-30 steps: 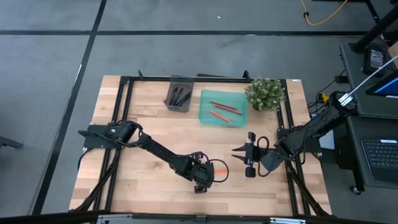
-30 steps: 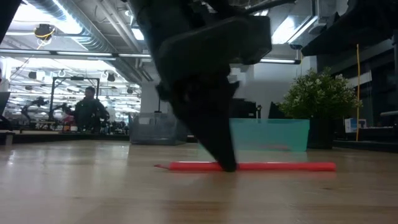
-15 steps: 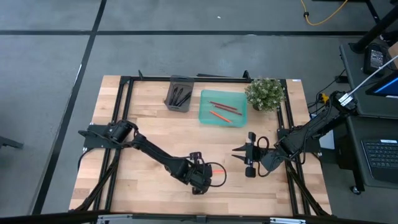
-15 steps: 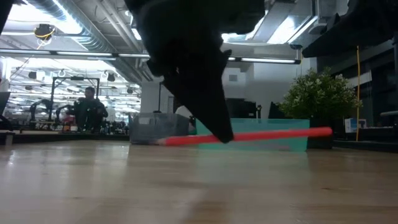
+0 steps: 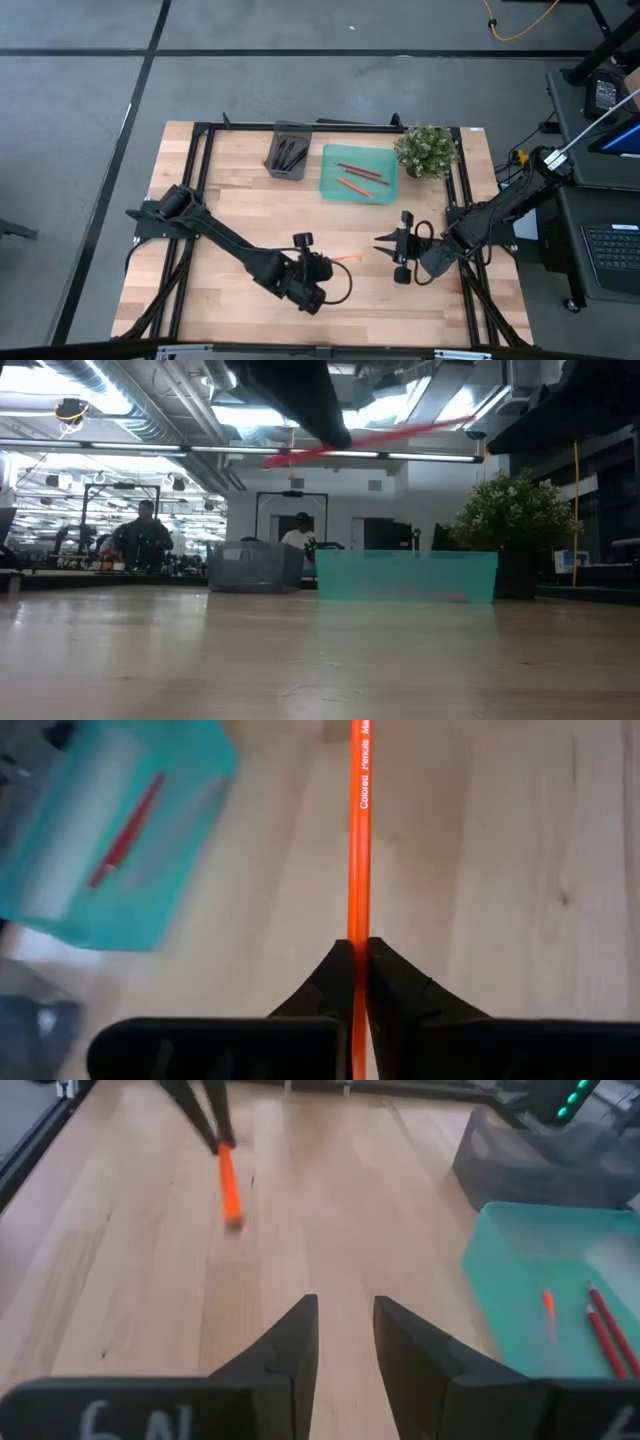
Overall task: Sort pens & pencils
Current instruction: Put the orange pencil into the green bin
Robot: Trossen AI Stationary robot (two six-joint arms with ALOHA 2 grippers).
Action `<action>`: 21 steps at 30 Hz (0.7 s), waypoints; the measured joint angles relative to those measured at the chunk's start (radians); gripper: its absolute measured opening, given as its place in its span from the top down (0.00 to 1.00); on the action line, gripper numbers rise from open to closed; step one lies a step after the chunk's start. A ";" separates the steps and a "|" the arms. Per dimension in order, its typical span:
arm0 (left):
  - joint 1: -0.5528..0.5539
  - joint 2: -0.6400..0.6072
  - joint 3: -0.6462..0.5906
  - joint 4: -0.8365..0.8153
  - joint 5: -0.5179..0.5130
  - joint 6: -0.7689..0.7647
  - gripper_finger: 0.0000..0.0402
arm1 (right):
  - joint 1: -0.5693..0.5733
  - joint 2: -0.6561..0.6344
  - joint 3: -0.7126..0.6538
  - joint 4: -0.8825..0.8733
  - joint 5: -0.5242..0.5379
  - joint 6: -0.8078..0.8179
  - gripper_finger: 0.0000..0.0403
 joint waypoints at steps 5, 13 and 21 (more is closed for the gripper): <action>-0.004 -0.013 0.000 -0.014 -0.063 0.001 0.98 | 0.057 0.000 0.000 0.009 0.087 -0.003 0.75; 0.024 -0.013 0.000 -0.014 -0.114 0.011 0.98 | 0.128 0.000 0.000 0.098 0.113 -0.057 0.75; 0.071 -0.013 0.000 -0.005 -0.114 0.060 0.98 | 0.154 0.000 -0.042 0.196 0.113 -0.091 0.75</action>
